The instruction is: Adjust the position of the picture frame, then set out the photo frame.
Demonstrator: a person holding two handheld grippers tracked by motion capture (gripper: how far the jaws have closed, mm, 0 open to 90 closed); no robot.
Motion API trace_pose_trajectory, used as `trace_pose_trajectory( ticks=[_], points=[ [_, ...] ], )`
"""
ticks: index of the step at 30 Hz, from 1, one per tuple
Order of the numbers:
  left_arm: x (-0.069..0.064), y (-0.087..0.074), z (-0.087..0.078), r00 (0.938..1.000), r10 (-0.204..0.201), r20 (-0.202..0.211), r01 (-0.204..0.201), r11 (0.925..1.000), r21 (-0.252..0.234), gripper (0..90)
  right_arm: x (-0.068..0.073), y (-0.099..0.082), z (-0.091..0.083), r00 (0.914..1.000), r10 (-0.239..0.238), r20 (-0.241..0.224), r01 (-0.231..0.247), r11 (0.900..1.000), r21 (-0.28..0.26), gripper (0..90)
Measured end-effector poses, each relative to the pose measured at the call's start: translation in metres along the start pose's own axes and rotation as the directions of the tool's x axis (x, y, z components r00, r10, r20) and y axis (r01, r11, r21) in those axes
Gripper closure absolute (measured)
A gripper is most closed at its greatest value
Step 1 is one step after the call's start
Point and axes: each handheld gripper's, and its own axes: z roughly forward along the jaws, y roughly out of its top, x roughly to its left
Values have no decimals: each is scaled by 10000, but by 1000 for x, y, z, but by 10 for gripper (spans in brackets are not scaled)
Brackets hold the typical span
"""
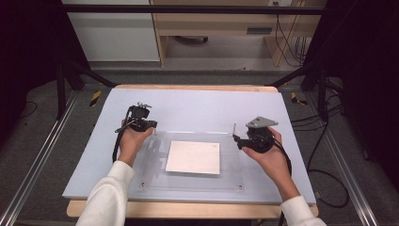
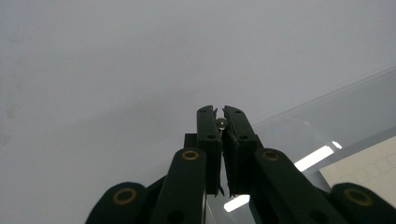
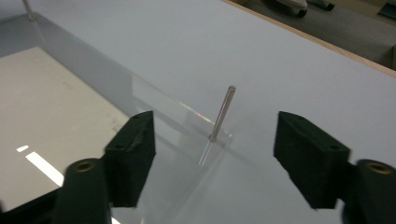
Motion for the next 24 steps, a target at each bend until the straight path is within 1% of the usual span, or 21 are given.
trace_pose_trajectory(
  ticks=[1,2,3,6,7,10,11,13,15,17,20,21,24],
  points=[
    [0,0,0,10000,4,5,-5,10000,15,852,2,-4,-5,10000,-65,21,65,9999,-147,239],
    [0,0,0,10000,-23,16,23,10000,22,852,6,-10,-12,10000,-61,49,63,9994,-355,200],
    [0,0,0,10000,-23,16,23,10000,22,852,9,-15,-18,10000,-37,-10,36,9990,-447,165],
    [0,1,0,10000,5,-1,-5,10000,71,851,17,-30,-36,9993,173,-324,-196,9974,-698,105],
    [0,1,0,10000,8,-1,-8,10000,79,851,20,-36,-41,9983,232,-538,-272,9969,-735,96],
    [0,2,0,10000,-11,1,11,9999,146,851,30,-51,-53,9976,-225,-648,178,9972,-726,107],
    [0,2,0,10000,-38,8,38,9999,155,851,34,-57,-59,9959,-463,-773,397,9957,-842,111],
    [0,2,0,10000,-51,11,51,9998,192,851,40,-63,-67,9940,-591,-921,499,9938,-998,129],
    [1,3,0,10000,-49,32,48,9996,274,851,47,-67,-75,9914,-846,-1002,744,9920,-1018,131],
    [1,4,0,10000,-51,16,51,9993,376,851,52,-70,-83,9881,-1060,-1111,932,9890,-1148,148],
    [0,5,1,9999,-138,-27,139,9993,345,851,60,-72,-92,9800,-1477,-1332,1308,9832,-1275,154],
    [0,5,1,9999,-126,-21,126,9992,372,851,62,-73,-94,9771,-1556,-1449,1368,9819,-1313,154],
    [0,6,2,9999,-138,-20,139,9991,398,851,70,-75,-97,9650,-1969,-1731,1744,9751,-1368,154]
  ],
)
